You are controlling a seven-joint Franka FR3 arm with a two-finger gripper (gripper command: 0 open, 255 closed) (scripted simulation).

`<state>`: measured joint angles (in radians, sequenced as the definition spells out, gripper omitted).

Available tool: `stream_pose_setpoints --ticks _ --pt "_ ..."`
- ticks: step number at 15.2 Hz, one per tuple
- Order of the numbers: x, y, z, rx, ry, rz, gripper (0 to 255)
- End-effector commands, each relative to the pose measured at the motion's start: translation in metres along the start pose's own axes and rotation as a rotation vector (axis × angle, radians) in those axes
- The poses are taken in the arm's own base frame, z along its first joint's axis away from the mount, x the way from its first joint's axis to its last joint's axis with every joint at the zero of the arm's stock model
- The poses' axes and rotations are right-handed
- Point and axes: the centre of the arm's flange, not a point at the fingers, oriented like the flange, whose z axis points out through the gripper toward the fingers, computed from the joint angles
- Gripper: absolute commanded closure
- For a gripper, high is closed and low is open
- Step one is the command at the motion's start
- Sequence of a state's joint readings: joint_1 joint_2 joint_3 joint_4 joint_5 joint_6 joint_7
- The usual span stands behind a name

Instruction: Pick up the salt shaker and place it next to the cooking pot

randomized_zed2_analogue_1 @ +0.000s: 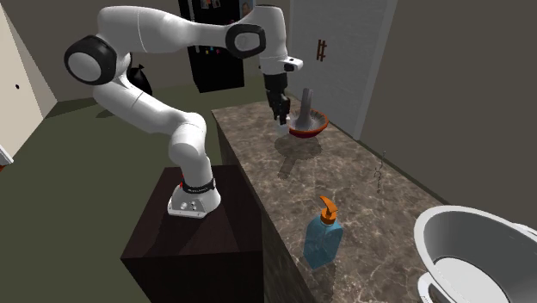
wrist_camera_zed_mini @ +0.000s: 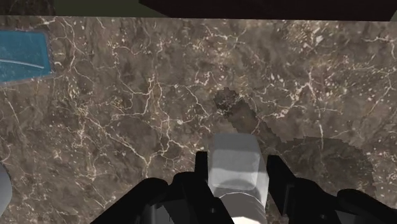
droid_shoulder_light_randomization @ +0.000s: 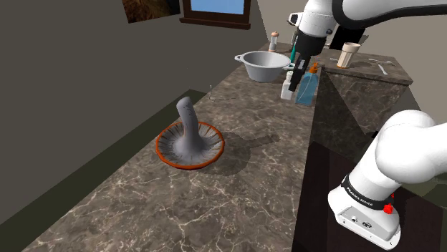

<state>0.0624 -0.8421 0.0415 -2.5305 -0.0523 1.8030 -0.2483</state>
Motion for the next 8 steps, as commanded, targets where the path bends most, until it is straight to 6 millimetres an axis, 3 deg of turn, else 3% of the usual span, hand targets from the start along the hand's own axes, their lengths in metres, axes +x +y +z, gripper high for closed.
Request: stream_pose_setpoints --ticks 1,8 --pt "-0.005 0.025 0.004 -0.001 0.000 -0.001 255" --pt "-0.018 0.116 0.013 -0.001 0.000 -0.001 255"
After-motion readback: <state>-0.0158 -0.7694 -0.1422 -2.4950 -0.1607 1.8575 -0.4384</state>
